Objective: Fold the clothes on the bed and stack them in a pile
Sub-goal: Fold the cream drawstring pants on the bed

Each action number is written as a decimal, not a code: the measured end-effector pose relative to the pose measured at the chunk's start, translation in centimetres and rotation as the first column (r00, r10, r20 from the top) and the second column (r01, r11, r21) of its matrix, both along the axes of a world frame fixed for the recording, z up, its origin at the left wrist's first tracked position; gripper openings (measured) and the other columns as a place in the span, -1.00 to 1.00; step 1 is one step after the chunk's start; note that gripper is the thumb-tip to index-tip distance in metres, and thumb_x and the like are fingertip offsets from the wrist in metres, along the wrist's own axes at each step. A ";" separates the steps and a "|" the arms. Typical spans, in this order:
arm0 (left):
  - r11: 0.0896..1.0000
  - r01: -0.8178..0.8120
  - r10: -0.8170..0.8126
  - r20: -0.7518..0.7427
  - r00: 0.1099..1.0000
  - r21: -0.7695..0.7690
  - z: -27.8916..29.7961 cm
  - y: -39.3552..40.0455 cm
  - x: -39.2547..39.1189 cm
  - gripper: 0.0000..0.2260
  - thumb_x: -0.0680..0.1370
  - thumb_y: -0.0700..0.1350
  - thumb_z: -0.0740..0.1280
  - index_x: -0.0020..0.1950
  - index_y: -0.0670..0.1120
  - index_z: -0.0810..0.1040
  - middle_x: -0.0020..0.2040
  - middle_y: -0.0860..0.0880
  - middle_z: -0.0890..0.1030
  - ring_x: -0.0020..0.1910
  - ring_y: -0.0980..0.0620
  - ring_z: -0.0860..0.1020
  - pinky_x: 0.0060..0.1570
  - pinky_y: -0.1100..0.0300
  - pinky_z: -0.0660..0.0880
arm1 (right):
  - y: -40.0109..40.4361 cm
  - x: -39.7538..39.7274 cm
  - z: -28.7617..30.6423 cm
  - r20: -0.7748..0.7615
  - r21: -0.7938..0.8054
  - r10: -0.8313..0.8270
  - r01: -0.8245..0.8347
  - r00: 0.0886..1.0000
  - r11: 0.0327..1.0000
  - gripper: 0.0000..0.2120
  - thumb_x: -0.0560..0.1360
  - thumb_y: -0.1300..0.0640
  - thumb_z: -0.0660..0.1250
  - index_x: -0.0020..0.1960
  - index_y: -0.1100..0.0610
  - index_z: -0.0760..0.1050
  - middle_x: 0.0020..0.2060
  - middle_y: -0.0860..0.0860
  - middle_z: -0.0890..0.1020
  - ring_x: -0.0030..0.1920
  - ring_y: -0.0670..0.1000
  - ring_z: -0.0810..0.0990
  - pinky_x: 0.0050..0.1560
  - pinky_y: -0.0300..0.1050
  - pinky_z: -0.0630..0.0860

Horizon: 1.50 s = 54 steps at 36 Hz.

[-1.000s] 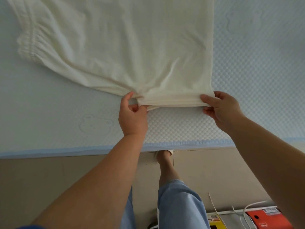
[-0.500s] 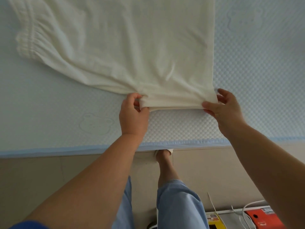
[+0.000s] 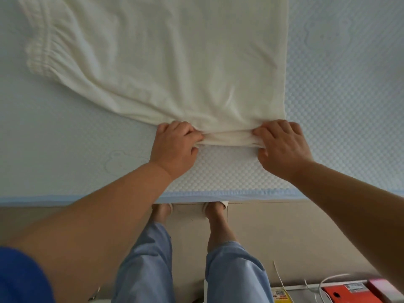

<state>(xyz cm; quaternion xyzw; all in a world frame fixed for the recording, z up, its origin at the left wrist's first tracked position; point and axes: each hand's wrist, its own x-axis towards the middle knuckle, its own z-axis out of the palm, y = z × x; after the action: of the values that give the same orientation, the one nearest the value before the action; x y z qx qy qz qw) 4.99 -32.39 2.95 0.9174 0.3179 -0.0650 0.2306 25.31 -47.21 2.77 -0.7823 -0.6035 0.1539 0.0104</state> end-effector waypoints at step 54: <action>0.804 -0.585 0.593 0.070 0.802 -0.109 -2.0 9.9 7.4 -0.70 0.56 0.14 0.21 -0.08 -0.08 0.52 -0.26 -0.01 0.58 -0.19 -0.16 0.52 -0.28 0.16 0.21 | 12.5 5.9 -0.3 -0.254 -0.090 -0.721 0.727 0.645 0.681 -0.79 0.60 0.04 -0.01 0.08 0.12 0.31 -0.23 0.01 0.45 -0.20 0.10 0.41 -0.17 -0.02 0.32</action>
<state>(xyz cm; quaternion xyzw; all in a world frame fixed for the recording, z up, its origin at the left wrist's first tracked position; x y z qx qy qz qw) 12.39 -22.45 0.96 0.7650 0.5721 0.0432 0.2925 31.18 -34.70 2.45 -0.9293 -0.2351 0.2355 0.1604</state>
